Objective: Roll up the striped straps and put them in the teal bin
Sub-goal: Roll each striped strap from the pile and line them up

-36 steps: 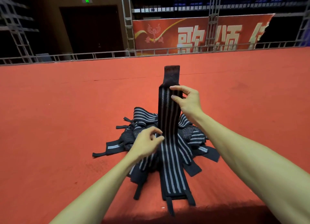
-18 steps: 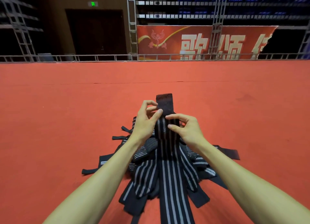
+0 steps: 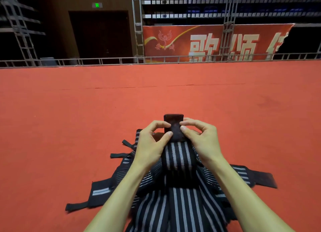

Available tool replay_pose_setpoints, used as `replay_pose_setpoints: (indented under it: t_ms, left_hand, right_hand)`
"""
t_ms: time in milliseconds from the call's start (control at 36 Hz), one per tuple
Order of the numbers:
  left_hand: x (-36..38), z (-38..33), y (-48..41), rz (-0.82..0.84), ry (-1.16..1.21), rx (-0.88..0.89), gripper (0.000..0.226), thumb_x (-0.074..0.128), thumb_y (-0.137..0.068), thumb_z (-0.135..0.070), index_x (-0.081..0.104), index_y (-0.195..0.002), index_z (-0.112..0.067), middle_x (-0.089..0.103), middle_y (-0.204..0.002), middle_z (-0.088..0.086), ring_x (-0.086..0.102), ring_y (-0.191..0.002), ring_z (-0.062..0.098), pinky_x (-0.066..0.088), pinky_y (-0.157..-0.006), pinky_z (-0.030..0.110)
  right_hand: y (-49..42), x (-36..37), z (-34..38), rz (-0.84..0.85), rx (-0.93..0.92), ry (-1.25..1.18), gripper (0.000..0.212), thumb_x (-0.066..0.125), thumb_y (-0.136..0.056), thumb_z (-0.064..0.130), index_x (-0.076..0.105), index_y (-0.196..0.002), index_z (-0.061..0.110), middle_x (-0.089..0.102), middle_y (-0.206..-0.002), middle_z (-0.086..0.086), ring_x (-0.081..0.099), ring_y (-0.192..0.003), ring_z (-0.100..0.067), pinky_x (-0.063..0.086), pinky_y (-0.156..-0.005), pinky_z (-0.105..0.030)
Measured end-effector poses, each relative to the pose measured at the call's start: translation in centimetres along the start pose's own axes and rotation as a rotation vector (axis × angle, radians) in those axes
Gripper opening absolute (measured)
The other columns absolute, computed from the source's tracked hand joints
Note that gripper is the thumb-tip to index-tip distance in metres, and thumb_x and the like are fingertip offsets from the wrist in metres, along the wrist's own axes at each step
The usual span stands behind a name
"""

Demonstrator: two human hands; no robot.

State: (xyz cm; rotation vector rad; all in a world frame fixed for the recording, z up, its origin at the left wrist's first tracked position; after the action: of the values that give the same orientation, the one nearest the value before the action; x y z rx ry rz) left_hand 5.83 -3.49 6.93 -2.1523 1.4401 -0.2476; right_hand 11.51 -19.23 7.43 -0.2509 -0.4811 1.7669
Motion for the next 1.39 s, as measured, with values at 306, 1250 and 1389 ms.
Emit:
replay_pose_setpoints:
  t_ms: [306, 1250, 1389]
  left_hand:
    - [-0.5, 3.6, -0.8, 0.016, 0.046, -0.099, 0.023, 0.070, -0.089, -0.005, 0.069, -0.089, -0.028, 0.071, -0.086, -0.011, 0.062, -0.076, 0.009, 0.052, -0.075, 0.032]
    - [-1.7, 0.7, -1.6, -0.140, 0.063, 0.031, 0.026, 0.071, -0.084, 0.007, 0.065, -0.075, -0.017, 0.068, -0.069, -0.012, 0.062, -0.066, -0.001, 0.049, -0.065, 0.015]
    - [-1.7, 0.4, -1.5, -0.120, 0.046, 0.040, 0.029, 0.071, -0.083, 0.008, 0.064, -0.074, -0.019, 0.068, -0.070, -0.011, 0.062, -0.067, 0.000, 0.049, -0.066, 0.017]
  right_hand:
    - [-1.1, 0.9, -2.9, 0.042, 0.010, 0.113, 0.024, 0.075, -0.082, -0.001, 0.075, -0.081, 0.023, 0.077, -0.082, 0.007, 0.071, -0.073, -0.007, 0.053, -0.067, -0.018]
    - [-1.2, 2.2, 0.3, 0.123, -0.154, 0.117, 0.027, 0.073, -0.081, -0.008, 0.076, -0.082, 0.018, 0.076, -0.082, 0.009, 0.069, -0.074, -0.001, 0.050, -0.069, -0.013]
    - [-1.0, 2.4, 0.4, 0.121, -0.165, 0.116, 0.027, 0.073, -0.082, -0.006, 0.076, -0.084, 0.021, 0.077, -0.084, 0.009, 0.070, -0.073, -0.002, 0.052, -0.067, -0.014]
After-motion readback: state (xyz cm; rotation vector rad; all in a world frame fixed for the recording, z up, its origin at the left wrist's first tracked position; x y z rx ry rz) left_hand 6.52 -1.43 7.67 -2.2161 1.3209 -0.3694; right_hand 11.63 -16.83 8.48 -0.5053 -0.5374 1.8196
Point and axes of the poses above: each hand's wrist, its own y-axis away from the middle knuckle, its own x-axis out of the palm, z = x × y, the point moved 9 cm from there along -y, towards the middle knuckle
